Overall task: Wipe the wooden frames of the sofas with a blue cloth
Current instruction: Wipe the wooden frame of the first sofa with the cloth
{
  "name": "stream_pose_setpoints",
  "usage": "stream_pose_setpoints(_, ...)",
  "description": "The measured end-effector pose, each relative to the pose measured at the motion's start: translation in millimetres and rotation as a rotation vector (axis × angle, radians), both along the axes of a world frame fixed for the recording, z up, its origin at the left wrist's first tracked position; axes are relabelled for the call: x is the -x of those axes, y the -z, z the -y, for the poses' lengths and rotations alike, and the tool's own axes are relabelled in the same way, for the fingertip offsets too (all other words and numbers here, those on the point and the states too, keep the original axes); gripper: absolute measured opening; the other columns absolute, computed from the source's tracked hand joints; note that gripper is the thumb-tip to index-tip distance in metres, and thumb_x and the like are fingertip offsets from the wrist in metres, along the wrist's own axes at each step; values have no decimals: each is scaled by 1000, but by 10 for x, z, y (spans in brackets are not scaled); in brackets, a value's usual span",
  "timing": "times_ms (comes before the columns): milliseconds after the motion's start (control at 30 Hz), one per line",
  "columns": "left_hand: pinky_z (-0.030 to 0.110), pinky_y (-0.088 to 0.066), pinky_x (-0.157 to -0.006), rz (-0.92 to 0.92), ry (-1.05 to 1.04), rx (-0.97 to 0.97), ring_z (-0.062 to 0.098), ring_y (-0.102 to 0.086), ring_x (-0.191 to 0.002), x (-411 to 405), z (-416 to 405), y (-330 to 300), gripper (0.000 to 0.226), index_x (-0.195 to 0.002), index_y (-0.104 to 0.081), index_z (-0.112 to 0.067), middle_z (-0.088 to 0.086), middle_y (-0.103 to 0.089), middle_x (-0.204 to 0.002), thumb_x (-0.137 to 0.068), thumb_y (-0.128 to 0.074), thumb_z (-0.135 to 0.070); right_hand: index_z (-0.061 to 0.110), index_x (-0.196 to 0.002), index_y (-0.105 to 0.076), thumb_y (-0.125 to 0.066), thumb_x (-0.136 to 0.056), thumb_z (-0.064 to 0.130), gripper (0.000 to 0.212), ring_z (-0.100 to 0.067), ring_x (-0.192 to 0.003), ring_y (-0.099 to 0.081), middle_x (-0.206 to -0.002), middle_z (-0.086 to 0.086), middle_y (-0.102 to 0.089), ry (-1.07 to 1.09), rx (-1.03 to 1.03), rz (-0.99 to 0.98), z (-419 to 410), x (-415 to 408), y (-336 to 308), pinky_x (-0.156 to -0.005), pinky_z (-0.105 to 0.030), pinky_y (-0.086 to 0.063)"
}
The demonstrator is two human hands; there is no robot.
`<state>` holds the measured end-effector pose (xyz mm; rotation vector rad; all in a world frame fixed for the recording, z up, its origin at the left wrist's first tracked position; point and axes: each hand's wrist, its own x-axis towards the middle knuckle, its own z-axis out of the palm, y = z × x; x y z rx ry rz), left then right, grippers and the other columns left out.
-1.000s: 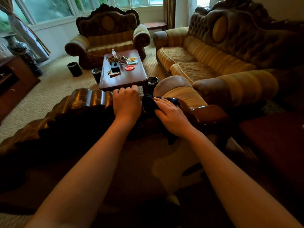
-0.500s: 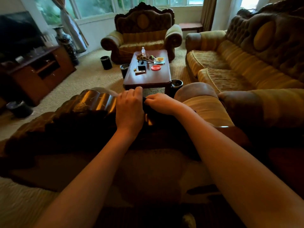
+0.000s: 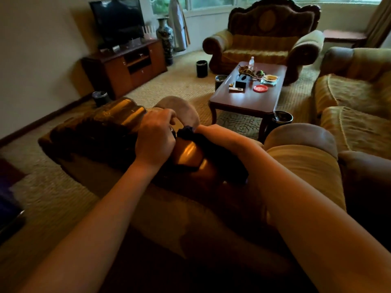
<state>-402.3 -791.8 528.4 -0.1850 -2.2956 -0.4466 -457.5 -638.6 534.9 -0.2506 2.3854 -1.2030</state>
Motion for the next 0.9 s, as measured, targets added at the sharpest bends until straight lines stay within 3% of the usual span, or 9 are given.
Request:
stream_pose_setpoints(167,35,-39,-80,-6,-68,64,35,-60,-77,-49,-28,11,33,-90,-63,0,17,-62,-80,-77,-33,-4,7,-89,-65,-48,-92,35,33,-13,-75,-54,-80,-2,-60,-139,50,-197,-236,-77,64,-58,-25,-36)
stream_pose_setpoints(300,33,-34,-83,-68,-192,-39,34,-58,-80,-133,-112,62,27,-90,-64,-1,15,-62,-81,-76,-40,-1,16,-66,-58,-50,-91,27,28,-12,-62,-50,-62,4,-53,-256,77,-435,-412,-181,202,-63,-34,-42)
stream_pose_setpoints(367,33,-33,-87,-121,-231,-117,30,-57,-86,-289,-298,130,25,-88,-64,-5,12,-63,-85,-76,-42,-4,27,-72,-59,-48,-93,27,24,-12,-70,-55,-66,10,-57,-318,68,-476,-477,-226,198,-71,-39,-46)
stream_pose_setpoints(467,34,-36,-90,-149,-333,-271,23,-53,-94,-469,-700,279,25,-90,-65,-8,10,-60,-95,-75,-45,-7,29,-108,-65,-48,-94,26,22,-15,-96,-60,-98,9,-66,-378,116,-485,-599,-325,218,-86,-40,-48)
stream_pose_setpoints(533,39,-41,-88,-180,-437,-410,23,-49,-95,-458,-922,326,26,-92,-64,-7,12,-55,-99,-74,-45,-9,29,-126,-58,-47,-95,24,33,-14,-115,-54,-126,10,-60,-418,169,-498,-666,-360,277,-96,-39,-44)
stream_pose_setpoints(600,42,-42,-84,-198,-527,-480,28,-50,-92,-395,-1064,321,26,-90,-62,-7,14,-53,-97,-74,-43,-13,31,-131,-53,-44,-96,26,37,-11,-123,-48,-138,13,-50,-447,192,-507,-682,-365,321,-100,-37,-41)
stream_pose_setpoints(733,38,-35,-80,-167,-750,-470,34,-51,-88,-324,-1135,348,26,-91,-59,-5,17,-54,-93,-76,-41,-17,26,-128,-55,-42,-97,27,34,-16,-117,-52,-128,5,-59,-425,265,-392,-589,-228,347,-96,-37,-42)
stream_pose_setpoints(900,43,-39,-78,-73,-905,-358,34,-52,-88,-282,-1147,348,31,-94,-58,-5,17,-54,-93,-77,-38,-21,-1,-110,-61,-42,-98,19,30,-21,-93,-53,-100,-9,-61,-443,412,-29,-244,189,330,-85,-33,-43)
